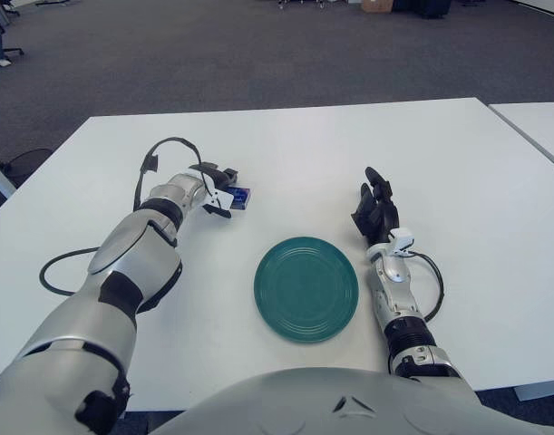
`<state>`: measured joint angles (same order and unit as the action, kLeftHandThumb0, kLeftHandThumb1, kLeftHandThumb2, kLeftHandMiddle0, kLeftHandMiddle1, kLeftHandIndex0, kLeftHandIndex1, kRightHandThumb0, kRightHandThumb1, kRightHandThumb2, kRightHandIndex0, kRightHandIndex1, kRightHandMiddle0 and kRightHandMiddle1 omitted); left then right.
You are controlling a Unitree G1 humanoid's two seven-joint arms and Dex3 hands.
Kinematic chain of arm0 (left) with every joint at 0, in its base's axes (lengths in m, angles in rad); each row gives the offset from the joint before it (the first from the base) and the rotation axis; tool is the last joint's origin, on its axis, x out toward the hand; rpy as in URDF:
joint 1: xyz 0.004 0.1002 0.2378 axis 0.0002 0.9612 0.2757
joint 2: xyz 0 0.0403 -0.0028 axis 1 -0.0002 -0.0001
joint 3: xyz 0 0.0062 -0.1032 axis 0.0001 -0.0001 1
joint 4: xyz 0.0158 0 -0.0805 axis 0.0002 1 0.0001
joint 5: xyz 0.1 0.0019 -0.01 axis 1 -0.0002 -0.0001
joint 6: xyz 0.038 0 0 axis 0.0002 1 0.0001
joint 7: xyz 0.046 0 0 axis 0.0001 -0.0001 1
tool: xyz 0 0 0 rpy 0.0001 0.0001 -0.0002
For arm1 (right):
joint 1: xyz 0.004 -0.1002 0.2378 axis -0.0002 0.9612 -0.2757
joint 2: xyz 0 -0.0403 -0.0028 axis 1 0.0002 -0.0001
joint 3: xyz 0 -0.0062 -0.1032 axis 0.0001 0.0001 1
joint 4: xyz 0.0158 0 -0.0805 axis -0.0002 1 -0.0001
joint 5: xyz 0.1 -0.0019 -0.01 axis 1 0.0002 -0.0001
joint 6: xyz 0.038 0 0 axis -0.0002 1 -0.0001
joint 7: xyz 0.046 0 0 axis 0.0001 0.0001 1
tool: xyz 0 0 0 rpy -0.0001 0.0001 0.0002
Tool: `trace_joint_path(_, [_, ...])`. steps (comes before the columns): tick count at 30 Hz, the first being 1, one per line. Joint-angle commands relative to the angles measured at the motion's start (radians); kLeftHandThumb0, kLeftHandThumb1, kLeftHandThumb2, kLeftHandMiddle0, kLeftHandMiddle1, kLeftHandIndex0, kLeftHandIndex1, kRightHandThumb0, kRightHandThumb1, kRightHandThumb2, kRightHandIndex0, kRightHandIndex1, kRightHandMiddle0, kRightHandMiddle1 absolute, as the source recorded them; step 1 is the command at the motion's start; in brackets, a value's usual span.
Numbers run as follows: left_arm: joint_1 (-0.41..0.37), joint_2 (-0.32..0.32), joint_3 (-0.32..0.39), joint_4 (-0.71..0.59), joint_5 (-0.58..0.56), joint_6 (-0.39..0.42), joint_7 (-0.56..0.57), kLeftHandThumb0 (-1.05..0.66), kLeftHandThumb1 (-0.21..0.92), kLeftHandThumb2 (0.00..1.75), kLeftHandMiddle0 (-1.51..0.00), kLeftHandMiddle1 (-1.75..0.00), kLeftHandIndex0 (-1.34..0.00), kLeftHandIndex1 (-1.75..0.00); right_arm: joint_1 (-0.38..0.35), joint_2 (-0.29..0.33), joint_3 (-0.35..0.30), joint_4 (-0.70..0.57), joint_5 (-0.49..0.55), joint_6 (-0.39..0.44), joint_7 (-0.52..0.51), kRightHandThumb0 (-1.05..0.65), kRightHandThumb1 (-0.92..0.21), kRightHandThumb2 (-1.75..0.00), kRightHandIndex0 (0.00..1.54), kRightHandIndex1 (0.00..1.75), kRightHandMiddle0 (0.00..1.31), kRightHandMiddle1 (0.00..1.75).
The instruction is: Put the gum into the plate.
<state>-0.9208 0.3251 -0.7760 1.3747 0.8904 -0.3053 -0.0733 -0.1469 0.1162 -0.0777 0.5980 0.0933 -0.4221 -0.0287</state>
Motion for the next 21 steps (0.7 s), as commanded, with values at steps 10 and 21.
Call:
trace_joint_path(10, [0.173,-0.123,-0.028,0.024,0.011,0.073,0.05,-0.49,0.58,0.76,-0.05,-1.46,-0.45,-1.62,0.098,0.009,-0.025,0.092,0.025,0.058,0.018,-0.76,-0.92,-0.94,0.14,0.0,0.0,0.36])
trace_joint_path(21, [0.171,-0.124,0.087,0.02,-0.111,0.135,0.014,-0.02,0.39,1.21,-0.45,-1.69,-0.46,-1.74,0.064,0.009,-0.076,0.087,0.065,0.09,-0.026,-0.75,-0.92,-0.89,0.16,0.01,0.0,0.46])
